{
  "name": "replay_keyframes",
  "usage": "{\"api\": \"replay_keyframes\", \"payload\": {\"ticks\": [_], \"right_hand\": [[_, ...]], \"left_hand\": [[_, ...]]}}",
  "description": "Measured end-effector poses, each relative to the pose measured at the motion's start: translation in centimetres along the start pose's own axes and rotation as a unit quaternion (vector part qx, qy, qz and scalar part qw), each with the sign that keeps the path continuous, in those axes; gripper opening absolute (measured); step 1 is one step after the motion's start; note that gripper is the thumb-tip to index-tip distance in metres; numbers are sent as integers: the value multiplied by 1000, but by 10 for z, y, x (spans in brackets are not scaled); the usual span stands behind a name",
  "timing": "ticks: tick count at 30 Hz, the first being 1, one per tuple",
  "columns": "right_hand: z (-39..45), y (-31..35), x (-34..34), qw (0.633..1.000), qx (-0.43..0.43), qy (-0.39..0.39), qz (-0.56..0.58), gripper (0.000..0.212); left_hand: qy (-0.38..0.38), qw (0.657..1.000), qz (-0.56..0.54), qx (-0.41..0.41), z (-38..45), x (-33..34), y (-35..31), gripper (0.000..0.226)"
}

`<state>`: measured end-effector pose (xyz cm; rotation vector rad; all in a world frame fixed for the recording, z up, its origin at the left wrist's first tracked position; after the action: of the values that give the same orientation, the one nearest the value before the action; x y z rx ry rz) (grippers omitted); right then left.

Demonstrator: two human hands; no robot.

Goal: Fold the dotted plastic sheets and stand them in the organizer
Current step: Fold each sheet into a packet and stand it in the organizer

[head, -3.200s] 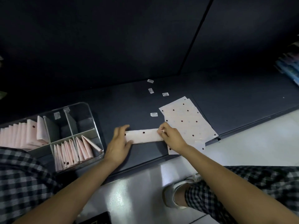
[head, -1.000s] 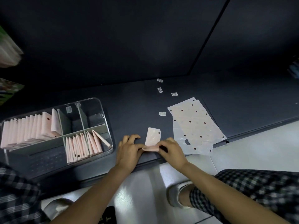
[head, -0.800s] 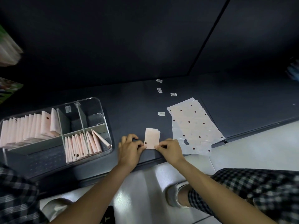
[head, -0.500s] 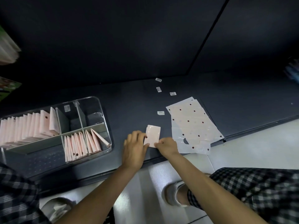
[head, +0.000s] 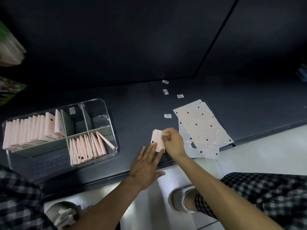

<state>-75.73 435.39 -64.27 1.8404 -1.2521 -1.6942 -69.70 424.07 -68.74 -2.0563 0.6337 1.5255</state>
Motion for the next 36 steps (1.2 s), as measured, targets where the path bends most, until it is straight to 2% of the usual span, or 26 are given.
{"api": "replay_keyframes", "payload": {"ticks": [3,4,8,12,15,17,19,24,25,27,29,30,32,33,36], "right_hand": [[1,8,30,980,15,160,119,31],[3,8,35,971,26,186,148,34],[20,9,40,969,16,205,141,37],[27,22,42,964,-78,255,-6,45],[23,28,48,909,-193,303,-212,41],[21,29,49,861,-238,294,-340,37],[20,27,46,838,-237,285,-401,32],[13,15,40,820,-177,299,-456,26],[10,12,38,821,-162,305,-455,22],[5,9,34,839,-126,313,-427,13],[2,12,27,875,-78,303,-369,12],[1,15,23,899,-53,289,-324,12],[-4,27,16,948,-15,250,-198,19],[-7,35,14,966,-2,227,-120,24],[-22,61,16,980,19,175,91,27]], "left_hand": [[9,1000,2,5,-1,-1,-1,81],[11,1000,1,6,-2,-2,-1,81],[21,1000,1,6,-1,-4,-1,81],[37,999,20,17,-3,-7,2,79],[48,998,35,34,-8,-7,9,76],[48,996,43,53,-12,-9,15,73],[45,994,58,76,-16,-13,20,69],[39,994,62,81,-31,-31,33,59],[13,997,37,73,-36,-42,37,55],[-95,994,-22,44,-49,-75,48,41],[-219,976,-15,-12,-65,-105,69,25],[-253,966,-8,-52,-73,-113,81,23],[-266,956,-4,-126,-86,-115,105,25],[-246,957,0,-155,-90,-110,113,29],[-130,972,23,-196,-91,-81,125,58]]}}
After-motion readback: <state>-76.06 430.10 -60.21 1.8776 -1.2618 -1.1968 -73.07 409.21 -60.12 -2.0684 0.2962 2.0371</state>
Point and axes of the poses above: each hand's wrist, its own z-axis towards the middle knuckle, its own x-axis out of the palm, y = z × x, the point moved 8 cm from there along z, towards the middle knuckle, and after that the axes turned 5 degrees about z, right-handed, at the moved point
